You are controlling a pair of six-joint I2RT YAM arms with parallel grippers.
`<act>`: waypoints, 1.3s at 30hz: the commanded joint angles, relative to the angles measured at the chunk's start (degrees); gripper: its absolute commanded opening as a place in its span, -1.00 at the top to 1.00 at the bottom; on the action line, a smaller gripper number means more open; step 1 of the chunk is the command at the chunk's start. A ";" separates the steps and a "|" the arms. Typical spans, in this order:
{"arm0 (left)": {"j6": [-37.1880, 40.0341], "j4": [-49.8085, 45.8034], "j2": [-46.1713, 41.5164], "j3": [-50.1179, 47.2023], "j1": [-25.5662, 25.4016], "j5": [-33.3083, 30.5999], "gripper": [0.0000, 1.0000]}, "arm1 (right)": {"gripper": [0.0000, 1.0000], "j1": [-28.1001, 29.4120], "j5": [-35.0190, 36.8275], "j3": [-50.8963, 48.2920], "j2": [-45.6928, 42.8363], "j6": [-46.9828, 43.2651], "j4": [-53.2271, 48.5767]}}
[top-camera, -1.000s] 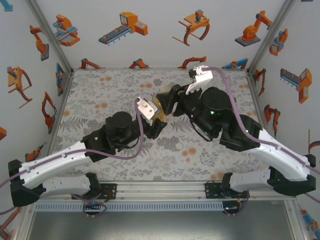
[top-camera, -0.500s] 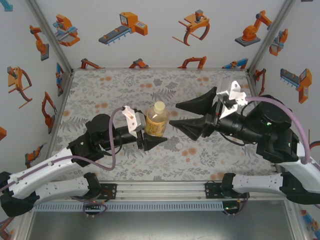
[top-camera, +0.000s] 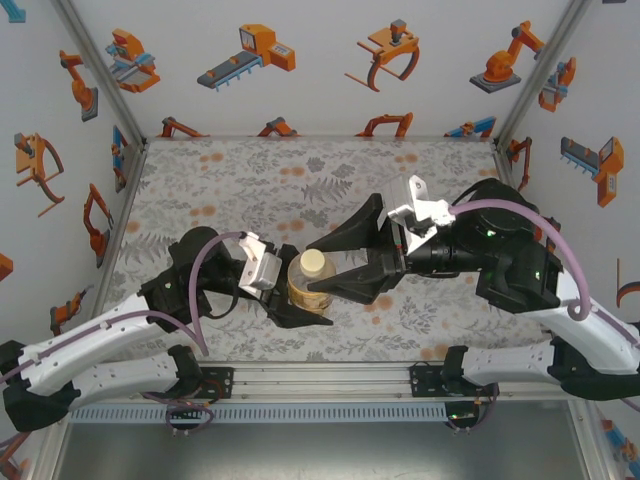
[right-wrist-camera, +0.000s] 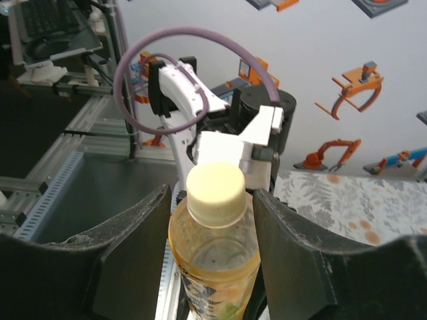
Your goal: Screw on the bottle caps
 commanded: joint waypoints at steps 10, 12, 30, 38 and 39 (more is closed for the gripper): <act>-0.59 1.86 -0.03 0.95 0.26 3.17 1.00 | 0.16 0.02 -3.39 2.88 0.77 4.02 2.94; -0.55 1.89 -0.20 1.00 0.28 3.09 1.00 | 0.18 0.04 -3.28 2.77 0.74 4.01 2.92; -1.49 3.09 1.19 1.30 0.20 3.17 1.00 | 0.13 -0.01 -4.17 3.04 1.30 4.26 2.23; -1.85 3.57 1.63 1.26 0.05 3.35 1.00 | 0.12 0.04 -3.06 2.88 1.09 4.02 1.15; -1.87 3.62 1.63 1.28 0.05 3.35 1.00 | 0.12 0.03 -3.02 2.86 1.16 4.03 1.10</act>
